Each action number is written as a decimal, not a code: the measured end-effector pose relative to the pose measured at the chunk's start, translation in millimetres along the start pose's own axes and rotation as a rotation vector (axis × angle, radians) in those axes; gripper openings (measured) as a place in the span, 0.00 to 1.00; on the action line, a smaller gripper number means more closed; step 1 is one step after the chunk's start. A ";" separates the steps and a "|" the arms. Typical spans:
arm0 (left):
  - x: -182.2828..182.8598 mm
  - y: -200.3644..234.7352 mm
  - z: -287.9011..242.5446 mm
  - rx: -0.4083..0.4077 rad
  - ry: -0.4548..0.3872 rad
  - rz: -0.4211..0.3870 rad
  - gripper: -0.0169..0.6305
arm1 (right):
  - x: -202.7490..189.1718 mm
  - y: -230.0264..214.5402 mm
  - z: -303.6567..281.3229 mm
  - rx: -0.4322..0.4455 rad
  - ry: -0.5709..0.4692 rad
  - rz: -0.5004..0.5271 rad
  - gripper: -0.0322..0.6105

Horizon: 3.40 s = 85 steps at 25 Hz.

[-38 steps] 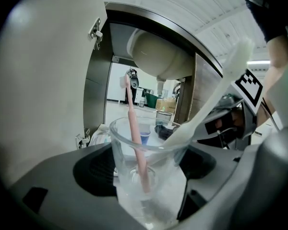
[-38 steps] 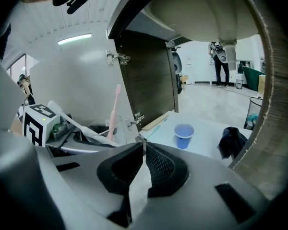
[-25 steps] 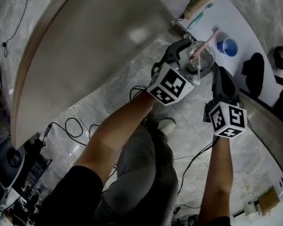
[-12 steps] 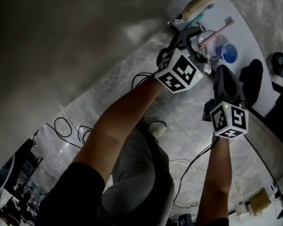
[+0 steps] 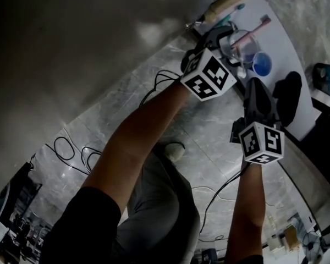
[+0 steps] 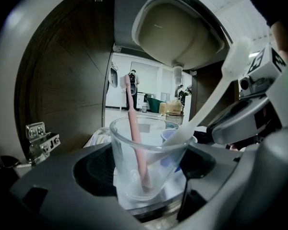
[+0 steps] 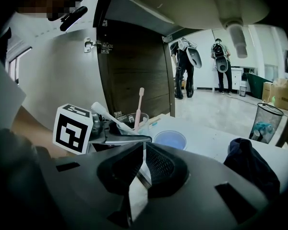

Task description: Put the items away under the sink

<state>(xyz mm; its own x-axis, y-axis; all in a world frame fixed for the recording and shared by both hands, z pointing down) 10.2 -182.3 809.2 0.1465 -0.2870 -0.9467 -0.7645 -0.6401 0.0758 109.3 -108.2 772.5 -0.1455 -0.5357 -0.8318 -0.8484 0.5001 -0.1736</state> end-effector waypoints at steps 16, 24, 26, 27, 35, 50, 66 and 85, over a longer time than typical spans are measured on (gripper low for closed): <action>-11.6 7.5 -13.9 0.004 0.008 0.025 0.62 | -12.7 -3.5 -3.2 0.009 0.024 -0.018 0.12; -17.1 8.4 -18.6 -0.002 0.084 -0.077 0.62 | -13.5 -0.1 -6.4 0.005 0.022 -0.029 0.12; -16.0 9.4 -16.8 0.005 0.072 -0.078 0.62 | -13.2 1.0 -5.9 0.007 0.019 -0.035 0.12; -14.6 9.8 -15.4 0.007 0.061 -0.069 0.62 | -12.9 1.2 -5.3 0.006 0.018 -0.039 0.12; -9.8 7.0 -0.4 0.007 0.051 -0.001 0.62 | -8.6 7.0 0.4 -0.005 0.018 -0.074 0.12; -1.2 -13.8 67.0 0.018 0.081 0.131 0.62 | -0.9 27.2 35.7 -0.041 0.022 -0.159 0.12; 71.3 -60.9 170.6 -0.025 0.124 0.169 0.06 | 52.1 85.8 82.5 -0.005 0.027 -0.186 0.12; 209.9 -99.4 258.9 -0.042 0.176 0.231 0.04 | 157.6 125.1 179.7 -0.013 -0.079 -0.280 0.11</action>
<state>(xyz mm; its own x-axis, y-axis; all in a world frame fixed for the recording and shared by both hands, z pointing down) -45.6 5.6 521.9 0.0810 -0.5455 -0.8342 -0.7644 -0.5711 0.2992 71.7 -7.8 524.9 0.1354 -0.5968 -0.7909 -0.8563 0.3311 -0.3964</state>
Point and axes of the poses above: the fingertips, and each gripper's own axes: z backward along the fingers, y to its left, x out of its top, the point moved 5 cm from there along z, backward along the fingers, and after that the axes turned 2 degrees about x, right-handed, at the moved point
